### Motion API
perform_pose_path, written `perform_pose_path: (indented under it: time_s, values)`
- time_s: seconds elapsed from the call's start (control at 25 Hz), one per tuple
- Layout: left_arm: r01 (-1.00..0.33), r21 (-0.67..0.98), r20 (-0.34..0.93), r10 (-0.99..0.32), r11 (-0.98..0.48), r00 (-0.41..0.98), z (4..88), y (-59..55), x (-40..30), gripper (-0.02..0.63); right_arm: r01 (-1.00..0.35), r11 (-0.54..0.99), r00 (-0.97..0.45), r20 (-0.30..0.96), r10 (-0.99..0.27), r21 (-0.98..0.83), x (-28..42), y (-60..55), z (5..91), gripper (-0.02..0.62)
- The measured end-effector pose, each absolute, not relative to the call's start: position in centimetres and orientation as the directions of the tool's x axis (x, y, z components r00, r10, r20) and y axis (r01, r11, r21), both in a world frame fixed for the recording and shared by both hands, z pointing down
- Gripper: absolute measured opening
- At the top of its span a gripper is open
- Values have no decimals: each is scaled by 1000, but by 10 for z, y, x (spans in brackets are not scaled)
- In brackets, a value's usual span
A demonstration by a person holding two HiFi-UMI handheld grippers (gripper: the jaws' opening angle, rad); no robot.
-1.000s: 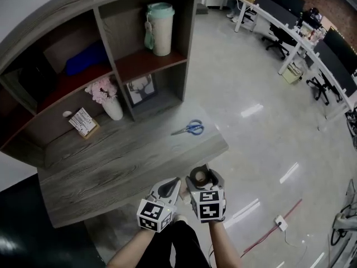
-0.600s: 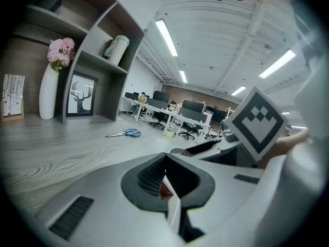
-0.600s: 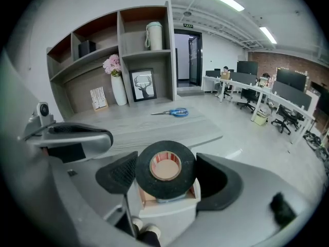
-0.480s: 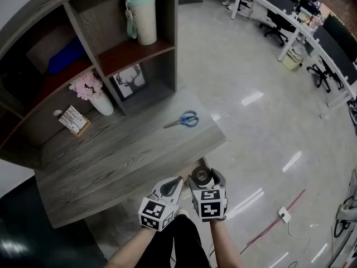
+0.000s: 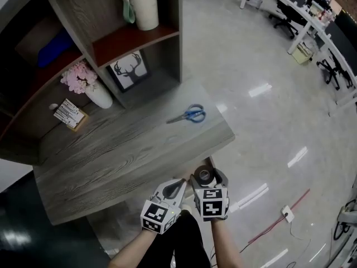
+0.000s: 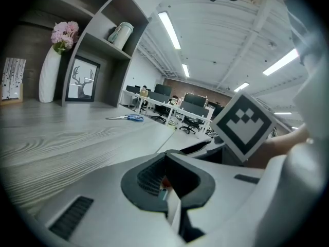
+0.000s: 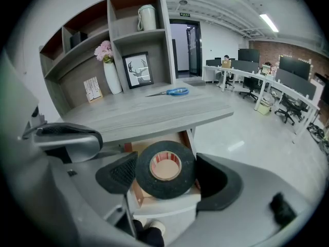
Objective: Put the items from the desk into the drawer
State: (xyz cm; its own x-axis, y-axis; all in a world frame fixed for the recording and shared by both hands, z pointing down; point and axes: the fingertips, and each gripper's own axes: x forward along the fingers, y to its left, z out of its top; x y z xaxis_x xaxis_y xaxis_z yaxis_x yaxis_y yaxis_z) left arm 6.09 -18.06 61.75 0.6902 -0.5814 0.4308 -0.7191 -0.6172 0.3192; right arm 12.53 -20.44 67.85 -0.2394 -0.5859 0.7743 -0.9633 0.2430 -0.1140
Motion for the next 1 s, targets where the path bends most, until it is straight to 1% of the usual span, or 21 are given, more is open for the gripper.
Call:
perform_pose_path:
  time_s: [0.4,0.56,0.76,1.0]
  values:
    - [-735,339,455,-582,-587,674,645,-176,56,9,-959,245,-262,781,-567,-144,118,-218,717,367]
    - [-737,343,458,-581,-582,673,645,-175,56,9,-957,262,-265,754,-600,-128,115,-222,709,367]
    - [-736,342,455,-583,-584,673,642,-177,60,9,-952,284,-269,754,-600,-113,115,-221,705,367]
    - [-734,338,450,-583,-589,676,637,-175,63,9,-952,261,-287,749,-597,-157,119,-215,703,367]
